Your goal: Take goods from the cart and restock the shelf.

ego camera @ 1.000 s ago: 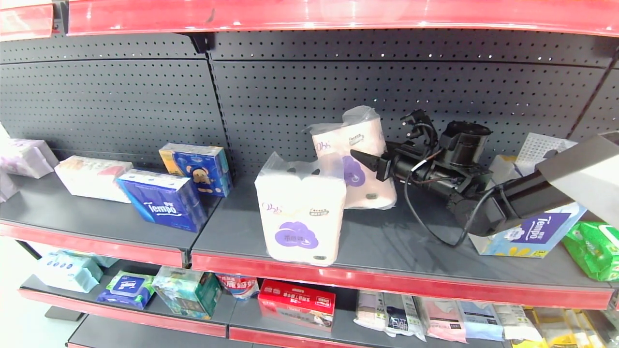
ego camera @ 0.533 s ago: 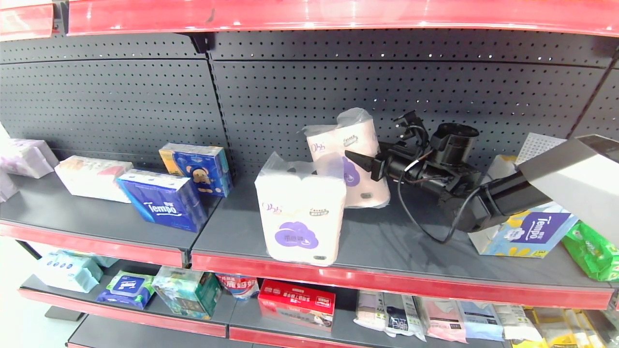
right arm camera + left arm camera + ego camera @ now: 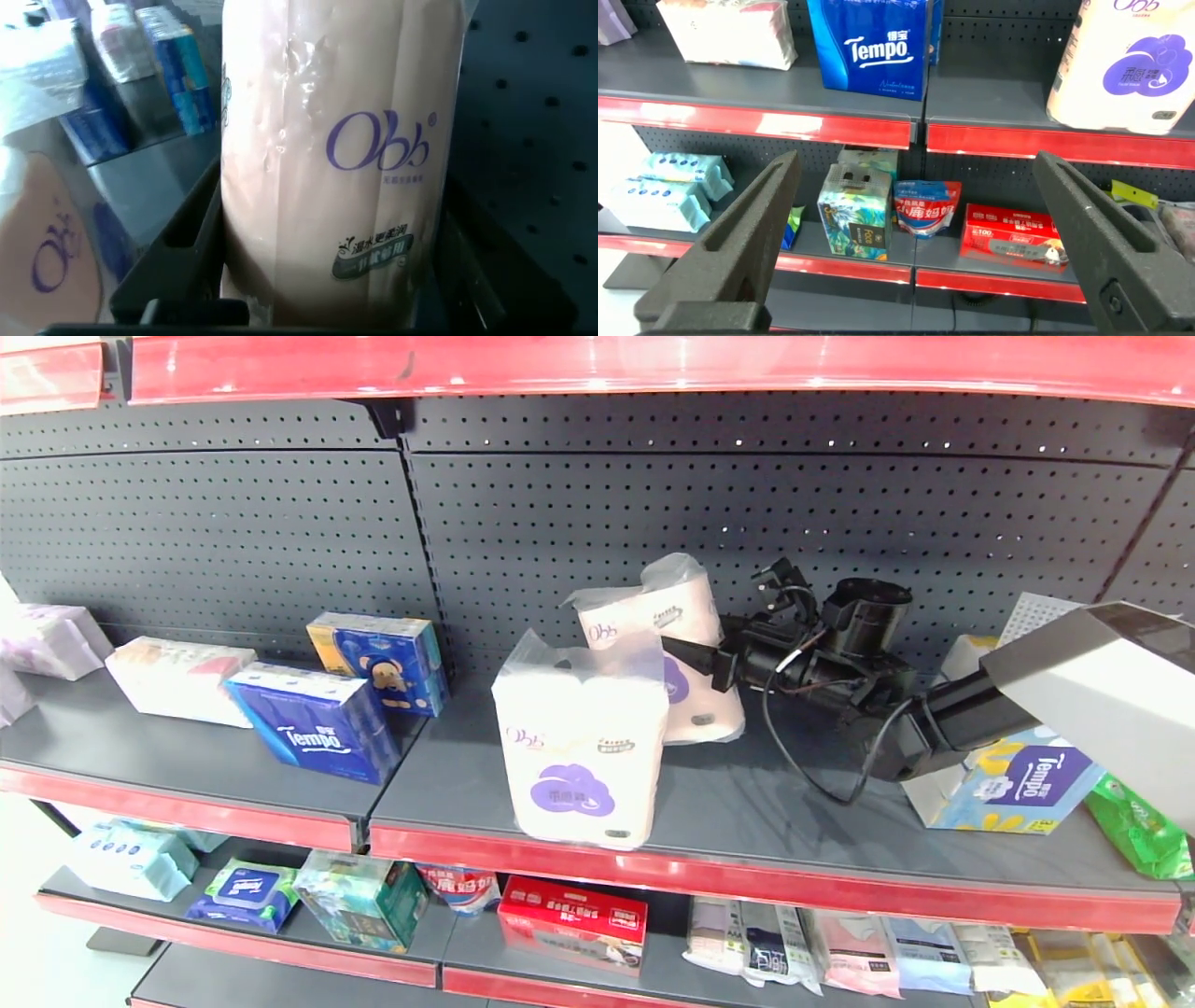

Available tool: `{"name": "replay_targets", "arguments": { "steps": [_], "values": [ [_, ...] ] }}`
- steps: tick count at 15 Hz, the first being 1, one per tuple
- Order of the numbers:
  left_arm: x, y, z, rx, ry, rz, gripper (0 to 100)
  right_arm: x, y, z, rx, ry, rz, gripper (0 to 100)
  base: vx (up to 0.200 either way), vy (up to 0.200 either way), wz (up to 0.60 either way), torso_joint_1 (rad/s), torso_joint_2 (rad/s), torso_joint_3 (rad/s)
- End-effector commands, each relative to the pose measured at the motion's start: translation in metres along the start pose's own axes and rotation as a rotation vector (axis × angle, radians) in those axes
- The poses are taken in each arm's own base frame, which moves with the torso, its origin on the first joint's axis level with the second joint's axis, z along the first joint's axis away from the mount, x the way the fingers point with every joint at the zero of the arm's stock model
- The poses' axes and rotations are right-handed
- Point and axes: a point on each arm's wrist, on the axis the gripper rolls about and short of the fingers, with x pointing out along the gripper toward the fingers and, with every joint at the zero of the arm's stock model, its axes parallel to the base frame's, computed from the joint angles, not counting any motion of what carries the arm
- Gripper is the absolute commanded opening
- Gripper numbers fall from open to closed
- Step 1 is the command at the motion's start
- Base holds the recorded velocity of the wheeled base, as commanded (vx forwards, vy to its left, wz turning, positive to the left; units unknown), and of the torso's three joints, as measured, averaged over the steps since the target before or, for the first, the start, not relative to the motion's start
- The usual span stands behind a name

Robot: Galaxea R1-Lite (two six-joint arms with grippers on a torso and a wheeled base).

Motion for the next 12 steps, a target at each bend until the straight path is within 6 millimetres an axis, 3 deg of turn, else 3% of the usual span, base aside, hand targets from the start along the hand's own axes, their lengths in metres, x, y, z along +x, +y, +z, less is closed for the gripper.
{"name": "replay_targets", "arguments": {
  "steps": [1, 12],
  "values": [
    [0.000, 0.000, 0.000, 0.000, 0.000, 0.001, 100, 0.002, -0.001, -0.003, 0.001, 0.002, 0.011, 0, 0.000, 0.000, 0.00, 0.000, 0.00, 0.000],
    [0.000, 0.000, 0.000, 0.000, 0.000, 0.001, 100, 0.017, -0.008, -0.014, -0.018, -0.018, 0.136, 0, 0.000, 0.000, 0.00, 0.000, 0.00, 0.000]
  ]
}}
